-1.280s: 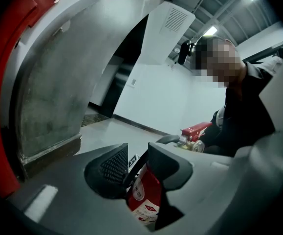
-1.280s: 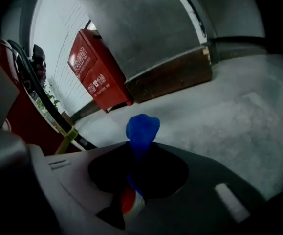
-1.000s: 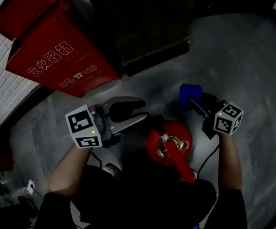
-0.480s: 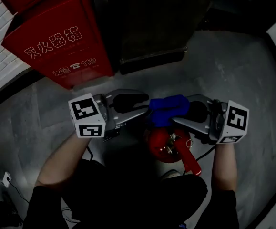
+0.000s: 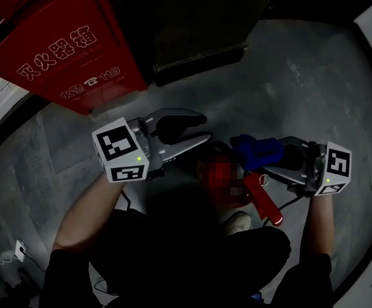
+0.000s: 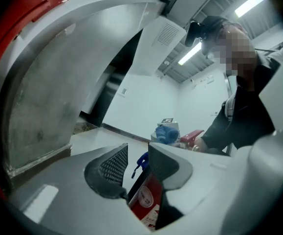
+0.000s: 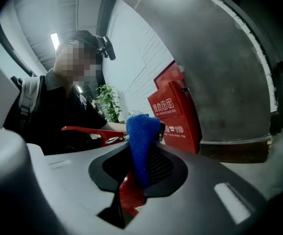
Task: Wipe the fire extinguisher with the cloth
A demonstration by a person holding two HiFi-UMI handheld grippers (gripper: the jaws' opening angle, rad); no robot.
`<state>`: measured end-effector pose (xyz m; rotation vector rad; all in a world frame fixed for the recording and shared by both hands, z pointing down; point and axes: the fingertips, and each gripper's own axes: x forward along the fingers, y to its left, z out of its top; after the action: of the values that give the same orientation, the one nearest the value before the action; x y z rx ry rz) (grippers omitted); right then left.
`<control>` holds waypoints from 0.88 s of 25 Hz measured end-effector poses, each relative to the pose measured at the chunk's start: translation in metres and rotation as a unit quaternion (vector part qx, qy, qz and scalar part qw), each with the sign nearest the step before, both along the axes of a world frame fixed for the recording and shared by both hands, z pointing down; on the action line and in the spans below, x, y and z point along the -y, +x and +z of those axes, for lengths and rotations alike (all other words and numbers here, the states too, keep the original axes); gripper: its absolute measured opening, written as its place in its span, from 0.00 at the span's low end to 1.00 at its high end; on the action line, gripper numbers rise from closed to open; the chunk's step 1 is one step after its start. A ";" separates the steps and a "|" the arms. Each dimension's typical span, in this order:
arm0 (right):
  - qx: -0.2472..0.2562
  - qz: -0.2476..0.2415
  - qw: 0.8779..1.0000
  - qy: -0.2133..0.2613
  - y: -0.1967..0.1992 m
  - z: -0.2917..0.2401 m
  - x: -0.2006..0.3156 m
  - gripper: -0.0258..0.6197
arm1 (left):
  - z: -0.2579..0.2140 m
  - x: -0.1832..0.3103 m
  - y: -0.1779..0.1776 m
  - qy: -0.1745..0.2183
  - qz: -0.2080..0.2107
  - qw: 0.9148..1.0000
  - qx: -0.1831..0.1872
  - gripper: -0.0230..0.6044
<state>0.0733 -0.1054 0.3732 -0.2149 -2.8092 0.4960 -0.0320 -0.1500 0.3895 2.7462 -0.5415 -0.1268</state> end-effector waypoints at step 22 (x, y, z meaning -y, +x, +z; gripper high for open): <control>-0.057 0.412 0.909 0.011 0.035 0.030 -0.060 0.15 | 0.019 0.019 0.034 0.008 0.100 0.994 -0.053 0.24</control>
<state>0.1080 -0.0459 0.4029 1.0107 -2.6669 0.6092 0.0023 -0.1691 0.4088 2.7701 -0.2372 -0.2268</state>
